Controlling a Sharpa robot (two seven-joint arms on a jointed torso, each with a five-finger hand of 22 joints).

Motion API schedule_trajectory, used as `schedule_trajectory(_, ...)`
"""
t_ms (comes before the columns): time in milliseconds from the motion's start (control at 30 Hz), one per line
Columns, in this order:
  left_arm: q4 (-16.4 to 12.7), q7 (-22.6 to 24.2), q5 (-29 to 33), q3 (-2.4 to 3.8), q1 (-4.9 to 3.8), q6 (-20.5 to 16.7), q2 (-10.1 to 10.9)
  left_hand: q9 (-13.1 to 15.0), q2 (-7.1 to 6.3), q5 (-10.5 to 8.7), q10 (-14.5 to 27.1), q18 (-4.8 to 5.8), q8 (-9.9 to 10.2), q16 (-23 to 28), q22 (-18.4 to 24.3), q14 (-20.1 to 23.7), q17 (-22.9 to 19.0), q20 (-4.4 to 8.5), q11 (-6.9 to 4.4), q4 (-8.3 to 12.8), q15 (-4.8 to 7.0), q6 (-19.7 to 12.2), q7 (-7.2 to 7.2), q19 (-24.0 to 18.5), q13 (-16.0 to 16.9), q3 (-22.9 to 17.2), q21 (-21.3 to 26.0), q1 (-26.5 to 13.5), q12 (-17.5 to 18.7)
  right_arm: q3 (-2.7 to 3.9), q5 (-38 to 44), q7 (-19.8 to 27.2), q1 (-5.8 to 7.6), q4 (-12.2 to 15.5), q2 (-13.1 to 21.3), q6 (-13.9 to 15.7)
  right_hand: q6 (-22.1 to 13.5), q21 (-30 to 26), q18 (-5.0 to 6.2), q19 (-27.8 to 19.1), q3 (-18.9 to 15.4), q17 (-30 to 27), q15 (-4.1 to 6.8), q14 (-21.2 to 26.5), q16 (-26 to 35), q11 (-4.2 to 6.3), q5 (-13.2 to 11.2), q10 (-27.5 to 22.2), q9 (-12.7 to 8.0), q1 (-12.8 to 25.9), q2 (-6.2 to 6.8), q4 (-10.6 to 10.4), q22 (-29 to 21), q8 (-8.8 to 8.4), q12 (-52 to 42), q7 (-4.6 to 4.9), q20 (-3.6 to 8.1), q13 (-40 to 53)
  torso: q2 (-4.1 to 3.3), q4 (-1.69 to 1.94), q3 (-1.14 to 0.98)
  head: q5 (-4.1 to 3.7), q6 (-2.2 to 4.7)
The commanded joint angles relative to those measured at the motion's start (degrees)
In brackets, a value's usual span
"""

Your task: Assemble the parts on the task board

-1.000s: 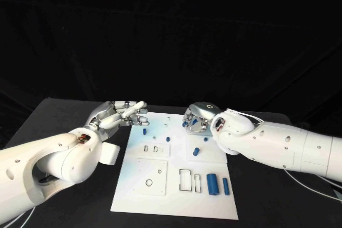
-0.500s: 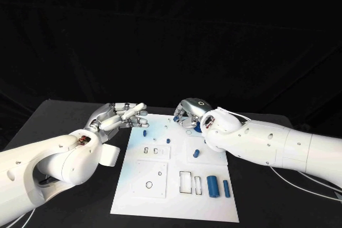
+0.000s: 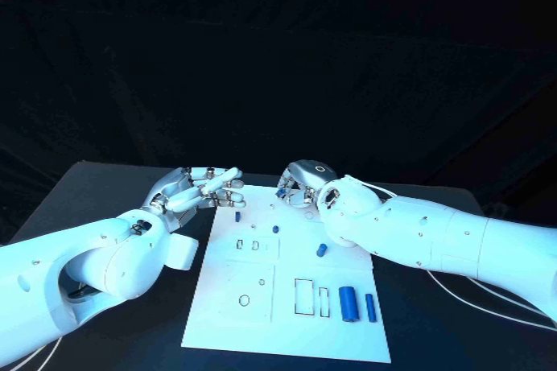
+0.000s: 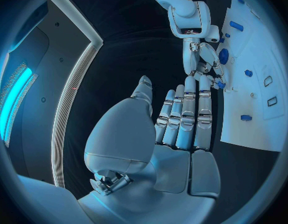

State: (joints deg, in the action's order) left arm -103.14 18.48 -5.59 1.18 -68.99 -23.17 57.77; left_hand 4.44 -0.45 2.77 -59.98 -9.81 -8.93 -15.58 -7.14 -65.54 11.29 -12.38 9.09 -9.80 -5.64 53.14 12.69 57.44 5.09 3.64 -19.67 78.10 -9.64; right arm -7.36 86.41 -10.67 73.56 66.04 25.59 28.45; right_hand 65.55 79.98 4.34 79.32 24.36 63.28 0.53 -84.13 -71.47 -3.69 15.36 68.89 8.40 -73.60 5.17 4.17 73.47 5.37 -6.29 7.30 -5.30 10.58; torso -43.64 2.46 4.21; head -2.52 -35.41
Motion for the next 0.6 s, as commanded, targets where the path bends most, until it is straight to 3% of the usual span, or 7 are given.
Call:
schedule_trajectory(33, -0.1, 0.3, 0.2, 0.05, -0.07, 1.2, -0.2, -0.1, 0.59, 0.13, 0.4, -0.7, 0.3, 0.2, 0.1, 0.1, 0.1, -0.05, 0.11, 0.0, -0.33, -0.3, 0.0, 0.2, -0.1, 0.4, 0.2, -0.2, 0.2, -0.01, 0.0, -0.7, -0.15, -0.9, -0.6, -0.2, 0.1, 0.1, -0.72, 0.1, 0.1, 0.0, 0.27, -1.8, -0.3, -0.08, 0.4, 0.0, 0.0, 0.2, 0.39, -0.3, -0.1, -0.09, 0.1, 0.14, -0.11, 0.1, 0.01, -0.06, 0.01, 0.02, -0.08)
schedule_trajectory(500, -0.1, 0.1, 0.2, 0.05, -0.09, 1.3, -0.3, -0.1, 0.66, 0.12, 0.4, -0.7, 0.3, 0.3, 0.1, 0.2, 0.1, -0.07, 0.14, 0.0, -0.36, -0.3, 0.04, 0.2, -0.1, 0.5, 0.3, -0.2, 0.3, -0.05, 0.3, -1.4, -0.67, -3.9, -3.2, -0.7, -0.1, 0.0, -0.69, 0.0, 0.1, -0.2, 0.22, -1.7, -0.2, -0.14, 0.4, -0.1, 0.1, 0.4, 0.48, -0.5, -0.2, -0.23, 0.2, 0.2, -0.14, 0.1, -0.03, -0.03, -0.04, 0.18, -0.26)
schedule_trajectory(600, -0.2, 0.1, 0.2, 0.05, -0.1, 1.3, -0.3, -0.1, 0.66, 0.12, 0.4, -0.7, 0.3, 0.3, 0.1, 0.2, 0.1, -0.07, 0.14, 0.0, -0.36, -0.3, 0.04, 0.2, -0.1, 0.5, 0.3, -0.2, 0.3, -0.06, 0.4, -1.4, -0.81, -4.4, -3.6, -1.0, -0.1, 0.0, -0.67, 0.0, 0.1, -0.3, 0.21, -1.7, -0.1, -0.16, 0.4, -0.1, 0.1, 0.4, 0.49, -0.5, -0.3, -0.26, 0.2, 0.21, -0.14, 0.1, -0.07, -0.03, 0.03, 0.17, -0.28)
